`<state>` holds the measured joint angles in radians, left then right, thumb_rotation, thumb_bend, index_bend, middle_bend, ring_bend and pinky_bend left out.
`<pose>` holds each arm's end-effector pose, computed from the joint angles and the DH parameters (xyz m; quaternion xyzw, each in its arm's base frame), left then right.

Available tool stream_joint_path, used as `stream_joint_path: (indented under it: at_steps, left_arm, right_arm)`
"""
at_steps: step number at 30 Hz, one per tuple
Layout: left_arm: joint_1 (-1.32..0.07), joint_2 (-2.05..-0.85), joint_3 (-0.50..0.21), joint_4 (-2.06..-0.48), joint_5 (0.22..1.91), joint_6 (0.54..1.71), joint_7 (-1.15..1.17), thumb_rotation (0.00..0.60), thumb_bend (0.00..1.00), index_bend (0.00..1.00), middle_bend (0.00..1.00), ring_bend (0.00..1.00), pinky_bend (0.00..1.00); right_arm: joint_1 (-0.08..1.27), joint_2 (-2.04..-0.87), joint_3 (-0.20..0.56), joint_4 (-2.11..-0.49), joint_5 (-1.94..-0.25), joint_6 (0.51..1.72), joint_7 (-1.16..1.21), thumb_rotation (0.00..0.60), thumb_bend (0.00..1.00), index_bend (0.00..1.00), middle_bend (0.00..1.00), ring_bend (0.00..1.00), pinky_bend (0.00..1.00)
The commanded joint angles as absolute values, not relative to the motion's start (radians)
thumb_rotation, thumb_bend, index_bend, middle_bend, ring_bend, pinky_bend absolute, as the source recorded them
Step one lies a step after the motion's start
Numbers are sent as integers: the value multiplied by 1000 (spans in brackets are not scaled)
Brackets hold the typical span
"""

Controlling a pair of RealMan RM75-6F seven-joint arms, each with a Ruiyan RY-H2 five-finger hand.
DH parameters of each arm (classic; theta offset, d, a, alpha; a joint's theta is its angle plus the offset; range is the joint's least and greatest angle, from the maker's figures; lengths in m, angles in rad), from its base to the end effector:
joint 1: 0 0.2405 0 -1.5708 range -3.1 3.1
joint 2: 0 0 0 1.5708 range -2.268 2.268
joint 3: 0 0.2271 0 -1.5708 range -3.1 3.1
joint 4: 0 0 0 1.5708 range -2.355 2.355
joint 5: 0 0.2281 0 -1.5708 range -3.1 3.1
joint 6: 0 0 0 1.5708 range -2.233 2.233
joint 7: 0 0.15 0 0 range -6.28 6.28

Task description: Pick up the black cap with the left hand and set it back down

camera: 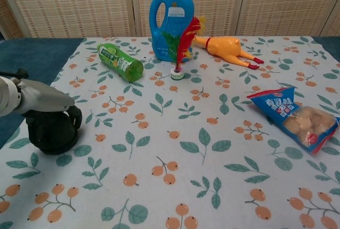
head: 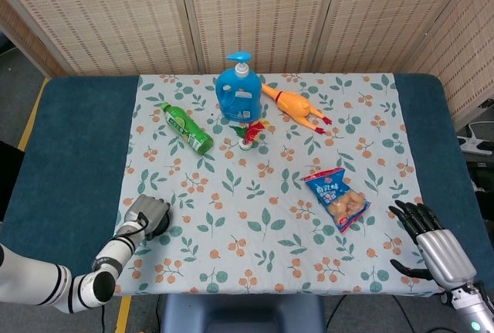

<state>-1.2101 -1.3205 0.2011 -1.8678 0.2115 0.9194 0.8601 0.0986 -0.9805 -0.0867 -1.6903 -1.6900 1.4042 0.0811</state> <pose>-0.1538 0.2853 -0.0256 -0.8341 -0.3655 -0.0229 0.4126 -0.2806 -0.1531 0.1237 0.6808 -0.4147 0.3545 0.4888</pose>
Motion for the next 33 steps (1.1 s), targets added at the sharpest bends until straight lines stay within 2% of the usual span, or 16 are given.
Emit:
stream_joint_path:
  at_steps: [1,9,18,22,26,29,33]
  left_arm:
    - [-1197,-1321,207,-1864,247,916,848,600,392,341,381,330,540]
    - [-1135,-1334,215,-1844,393,963,802,600,520,499,587,492,678]
    - [-1015,-1310,210,-1865,607,1101,713,600,590,627,705,602,786]
    - [-961,-1254,208,-1912,715,1177,675,600,639,660,732,624,804]
    - [-891,-1152,177,-2026,885,1353,636,600,677,691,758,648,826]
    - [-864,-1069,152,-2132,969,1441,651,600,689,695,763,653,831]
    - [-848,-1036,110,-2200,1044,1473,668,600,695,713,784,673,852]
  right_arm:
    - [99,-979,-87,-1692,-1689,1403,80,523,120,0,0,0,0]
    - [100,-977,-88,-1696,-1688,1398,79,526,120,0,0,0,0]
    - [99,-975,-92,-1697,-1693,1399,82,525,120,0,0,0,0]
    - [100,-974,-94,-1698,-1697,1397,80,525,120,0,0,0,0]
    - [100,-974,-95,-1699,-1698,1398,78,525,120,0,0,0,0]
    - [101,-973,-94,-1700,-1694,1395,80,525,120,0,0,0,0]
    - [103,-973,-92,-1701,-1688,1391,80,525,120,0,0,0,0]
